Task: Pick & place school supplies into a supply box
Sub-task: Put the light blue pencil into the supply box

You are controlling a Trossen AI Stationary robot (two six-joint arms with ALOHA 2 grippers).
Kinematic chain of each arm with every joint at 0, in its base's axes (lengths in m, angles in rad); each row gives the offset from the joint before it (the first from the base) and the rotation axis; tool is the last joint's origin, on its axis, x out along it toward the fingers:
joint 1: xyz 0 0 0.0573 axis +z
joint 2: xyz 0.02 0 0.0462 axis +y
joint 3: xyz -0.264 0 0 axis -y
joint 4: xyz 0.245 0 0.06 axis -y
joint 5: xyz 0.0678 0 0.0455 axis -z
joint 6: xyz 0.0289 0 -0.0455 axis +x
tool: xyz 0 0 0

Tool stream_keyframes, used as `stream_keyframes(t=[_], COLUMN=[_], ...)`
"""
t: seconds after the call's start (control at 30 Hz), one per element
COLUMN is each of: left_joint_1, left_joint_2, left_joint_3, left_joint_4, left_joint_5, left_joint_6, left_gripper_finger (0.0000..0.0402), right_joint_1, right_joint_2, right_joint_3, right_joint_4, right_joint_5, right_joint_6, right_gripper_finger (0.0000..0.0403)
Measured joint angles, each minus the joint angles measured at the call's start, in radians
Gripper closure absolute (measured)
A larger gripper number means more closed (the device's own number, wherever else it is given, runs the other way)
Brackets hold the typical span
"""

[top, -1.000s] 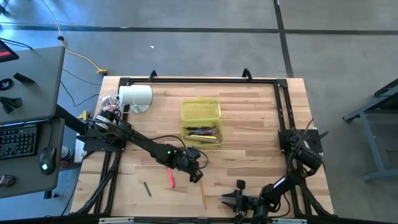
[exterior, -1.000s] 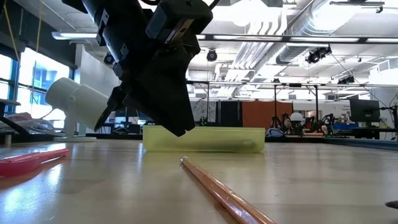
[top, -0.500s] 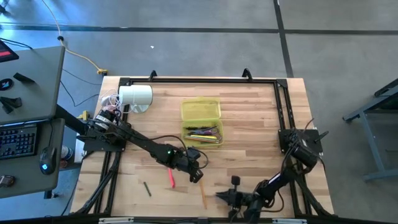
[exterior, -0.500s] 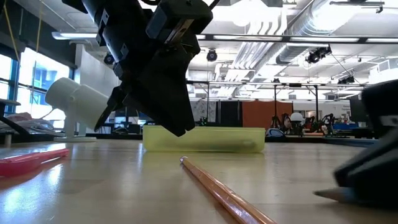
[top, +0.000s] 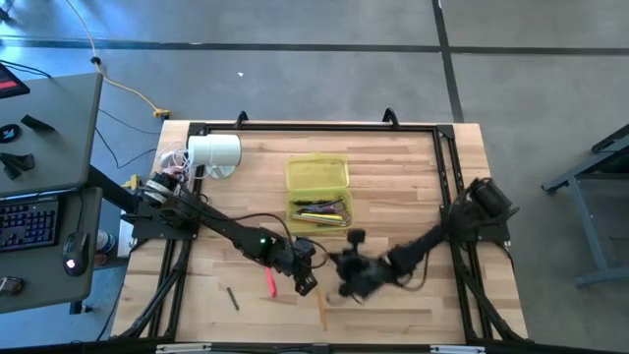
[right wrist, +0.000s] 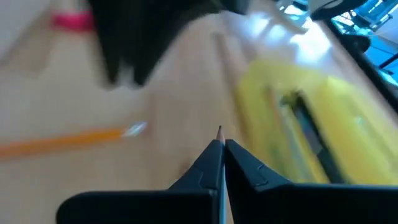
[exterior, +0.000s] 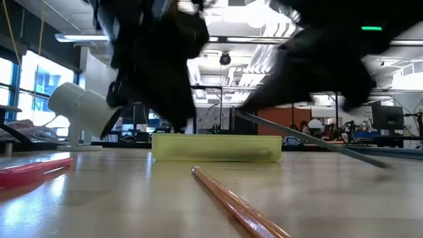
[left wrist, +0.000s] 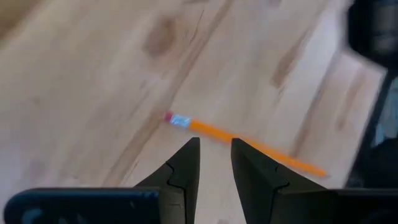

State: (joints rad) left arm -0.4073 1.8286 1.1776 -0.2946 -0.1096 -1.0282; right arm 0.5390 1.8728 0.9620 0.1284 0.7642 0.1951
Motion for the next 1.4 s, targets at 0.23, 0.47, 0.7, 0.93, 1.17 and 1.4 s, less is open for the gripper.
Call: stream_keyframes(t=[0.23, 0.47, 0.7, 0.93, 1.17, 1.4], left_joint_1=[-0.107, -0.217, -0.237, -0.235, -0.234, -0.208], left_joint_2=[-0.182, -0.245, -0.234, -0.235, -0.235, -0.235], left_joint_3=[0.002, 0.002, 0.002, 0.001, 0.001, 0.001], left_joint_4=[-0.188, -0.227, -0.281, -0.308, -0.280, -0.277], left_joint_5=[-0.219, -0.448, -0.458, -0.459, -0.458, -0.447], left_joint_6=[-0.028, -0.033, -0.106, -0.154, -0.154, -0.150], left_gripper_finger=[0.0275, 0.0275, 0.0275, 0.0275, 0.0275, 0.0275], right_joint_1=[-0.258, -0.487, -0.485, -0.391, -0.330, -0.331], right_joint_2=[-0.048, -0.049, -0.062, -0.138, -0.171, -0.168], right_joint_3=[0.006, 0.091, 0.102, 0.174, 0.304, 0.311], right_joint_4=[0.097, 0.060, 0.004, -0.317, -0.823, -1.091], right_joint_5=[-0.170, -0.446, -0.703, -0.522, -0.518, -0.512], right_joint_6=[-0.322, -0.378, -0.370, -0.411, -0.243, -0.178], right_gripper_finger=[0.0401, 0.0402, 0.0402, 0.0402, 0.0402, 0.0402])
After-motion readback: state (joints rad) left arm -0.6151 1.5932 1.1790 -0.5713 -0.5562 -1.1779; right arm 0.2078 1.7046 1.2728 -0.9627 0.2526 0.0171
